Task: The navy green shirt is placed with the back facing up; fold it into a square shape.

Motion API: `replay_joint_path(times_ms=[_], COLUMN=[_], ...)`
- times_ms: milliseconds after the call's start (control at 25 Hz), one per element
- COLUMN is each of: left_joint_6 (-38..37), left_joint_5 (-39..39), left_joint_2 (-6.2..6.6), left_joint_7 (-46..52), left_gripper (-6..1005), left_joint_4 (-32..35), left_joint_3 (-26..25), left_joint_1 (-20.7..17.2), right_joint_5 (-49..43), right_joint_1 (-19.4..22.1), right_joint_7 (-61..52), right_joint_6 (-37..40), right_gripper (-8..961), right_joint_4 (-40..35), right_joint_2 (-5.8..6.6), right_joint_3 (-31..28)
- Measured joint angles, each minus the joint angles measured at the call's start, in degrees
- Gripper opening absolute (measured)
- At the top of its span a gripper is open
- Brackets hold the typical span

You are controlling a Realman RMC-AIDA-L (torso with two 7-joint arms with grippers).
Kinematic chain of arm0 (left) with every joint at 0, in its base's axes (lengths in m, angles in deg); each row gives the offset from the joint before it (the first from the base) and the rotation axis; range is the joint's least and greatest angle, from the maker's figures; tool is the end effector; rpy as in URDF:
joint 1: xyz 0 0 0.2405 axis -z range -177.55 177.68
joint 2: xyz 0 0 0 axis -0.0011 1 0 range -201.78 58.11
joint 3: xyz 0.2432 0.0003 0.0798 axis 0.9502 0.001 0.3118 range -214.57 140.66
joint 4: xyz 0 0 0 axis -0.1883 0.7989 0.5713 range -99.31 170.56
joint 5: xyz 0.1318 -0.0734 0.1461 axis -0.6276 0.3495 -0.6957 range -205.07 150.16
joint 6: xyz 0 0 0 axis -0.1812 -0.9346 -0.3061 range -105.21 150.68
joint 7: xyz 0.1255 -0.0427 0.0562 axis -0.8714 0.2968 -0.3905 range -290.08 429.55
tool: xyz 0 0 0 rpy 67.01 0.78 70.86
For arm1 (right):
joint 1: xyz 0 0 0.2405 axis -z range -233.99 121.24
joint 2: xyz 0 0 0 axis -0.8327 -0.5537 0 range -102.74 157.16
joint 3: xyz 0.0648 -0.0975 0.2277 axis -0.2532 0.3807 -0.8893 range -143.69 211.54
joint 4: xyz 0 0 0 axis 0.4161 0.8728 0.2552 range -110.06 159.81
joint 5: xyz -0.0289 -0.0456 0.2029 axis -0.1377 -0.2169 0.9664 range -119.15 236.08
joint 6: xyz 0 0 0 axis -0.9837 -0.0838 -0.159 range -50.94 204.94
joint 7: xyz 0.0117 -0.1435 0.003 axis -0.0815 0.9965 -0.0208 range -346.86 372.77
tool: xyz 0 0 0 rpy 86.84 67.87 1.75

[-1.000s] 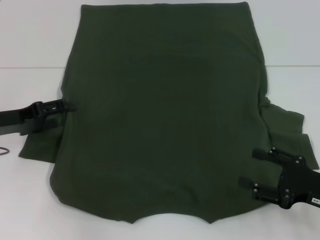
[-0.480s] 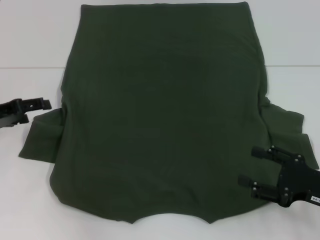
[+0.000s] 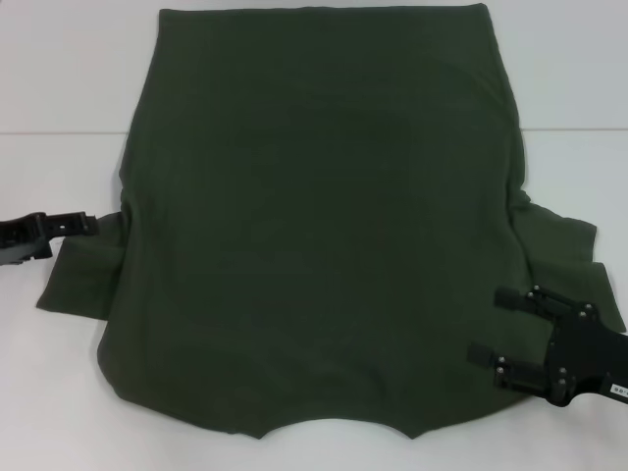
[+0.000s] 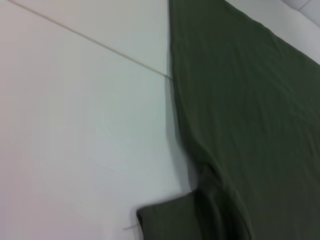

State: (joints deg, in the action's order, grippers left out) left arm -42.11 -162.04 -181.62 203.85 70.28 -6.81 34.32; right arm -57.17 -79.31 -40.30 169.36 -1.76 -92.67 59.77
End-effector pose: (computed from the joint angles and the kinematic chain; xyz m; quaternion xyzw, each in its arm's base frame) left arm -0.3516 0.3845 0.0811 -0.6933 -0.6375 -0.1576 0.2969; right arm 0.3097 0.2747 -0.0129 -0.9169 0.1632 0.2941 0.2149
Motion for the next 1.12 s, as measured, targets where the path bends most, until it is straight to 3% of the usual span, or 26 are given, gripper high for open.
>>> replay_joint_path(times_ms=[520, 720, 1120], left_joint_6=[-0.20, 0.58, 0.55], left_joint_5=[-0.43, -0.52, -0.25], left_joint_2=[-1.17, -3.04, -3.02], left_joint_7=[0.19, -2.42, -2.30], left_gripper=[878, 873, 442], left_joint_4=[0.27, 3.04, 3.52], left_joint_3=[2.87, 3.98, 3.74], left_joint_1=[-0.20, -1.17, -1.33], right_joint_5=[0.06, 0.06, 0.15], right_joint_1=[-0.10, 0.04, 0.32], right_joint_7=[0.10, 0.04, 0.32], right_joint_6=[0.22, 0.63, 1.18], right_gripper=[856, 856, 857], right_joint_4=[0.01, 0.01, 0.01], right_joint_2=[-0.12, -0.20, -0.17], right_joint_3=[-0.01, -0.18, -0.52])
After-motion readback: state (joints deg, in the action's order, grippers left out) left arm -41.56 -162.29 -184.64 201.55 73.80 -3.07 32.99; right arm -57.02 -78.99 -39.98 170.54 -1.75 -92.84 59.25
